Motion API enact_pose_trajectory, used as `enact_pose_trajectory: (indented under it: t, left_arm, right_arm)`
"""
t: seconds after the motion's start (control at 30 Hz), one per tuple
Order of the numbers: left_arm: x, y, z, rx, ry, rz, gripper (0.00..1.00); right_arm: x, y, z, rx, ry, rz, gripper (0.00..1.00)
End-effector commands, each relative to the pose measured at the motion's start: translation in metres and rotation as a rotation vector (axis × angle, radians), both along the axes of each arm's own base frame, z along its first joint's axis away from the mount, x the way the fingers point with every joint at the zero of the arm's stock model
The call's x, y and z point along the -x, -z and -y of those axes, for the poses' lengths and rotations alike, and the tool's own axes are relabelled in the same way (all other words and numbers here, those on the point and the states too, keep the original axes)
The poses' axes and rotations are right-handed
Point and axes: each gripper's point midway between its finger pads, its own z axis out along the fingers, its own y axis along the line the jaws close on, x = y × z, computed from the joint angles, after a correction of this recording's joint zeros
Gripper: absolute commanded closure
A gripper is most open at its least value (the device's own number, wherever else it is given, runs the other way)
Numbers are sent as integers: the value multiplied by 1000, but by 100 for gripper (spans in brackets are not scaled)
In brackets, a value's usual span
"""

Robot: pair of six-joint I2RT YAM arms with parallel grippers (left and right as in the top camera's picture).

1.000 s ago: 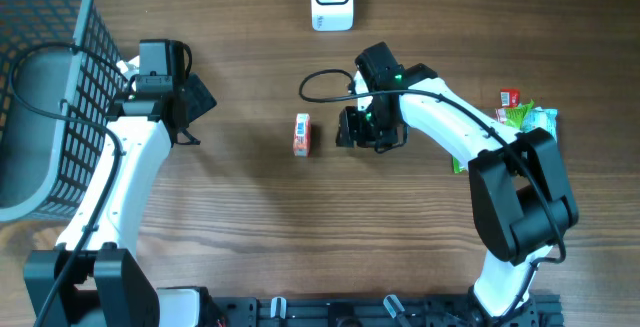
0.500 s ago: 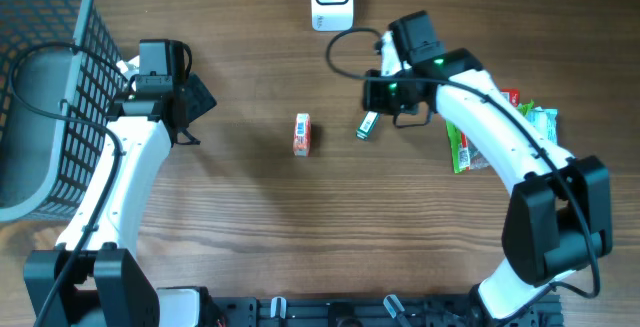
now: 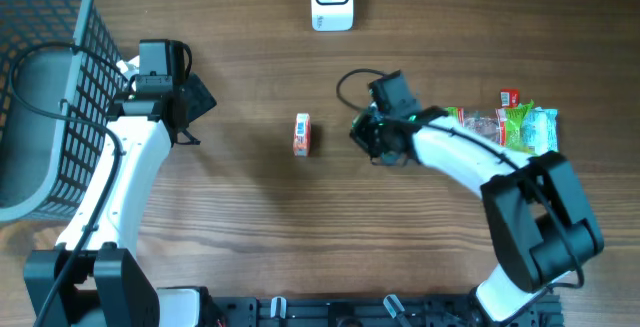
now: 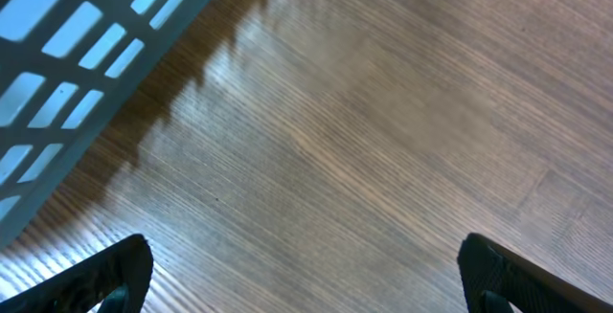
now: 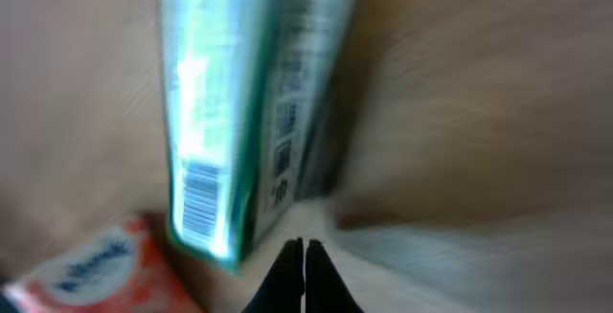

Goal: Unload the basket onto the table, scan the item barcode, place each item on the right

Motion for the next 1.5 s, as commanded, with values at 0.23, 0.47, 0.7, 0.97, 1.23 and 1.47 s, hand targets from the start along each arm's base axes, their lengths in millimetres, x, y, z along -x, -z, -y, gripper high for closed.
enact_pose_trajectory:
  t: [0.23,0.47,0.7,0.97,1.23,1.47]
  left_arm:
    - [0,0,-4,-16,-2,-4,0]
    - [0,0,-4,-16,-2,-4,0]
    - [0,0,-4,-16,-2,-4,0]
    - [0,0,-4,-16,-2,-4,0]
    - [0,0,-4,-16,-2,-4,0]
    - [0,0,-4,-16,-2,-4,0]
  right_arm:
    - [6,-31,-63,-27,-485,316,68]
    - [10,-136,-27,0,-1038,763,21]
    - [-31,-148,69,388,-1090,872,4]
    - [-37,-138,63,685,-1625,1150,16]
    - [-41,-80,51,567,-1737,1151,10]
    - [-52,-36,46,512,-1743,1132,9]
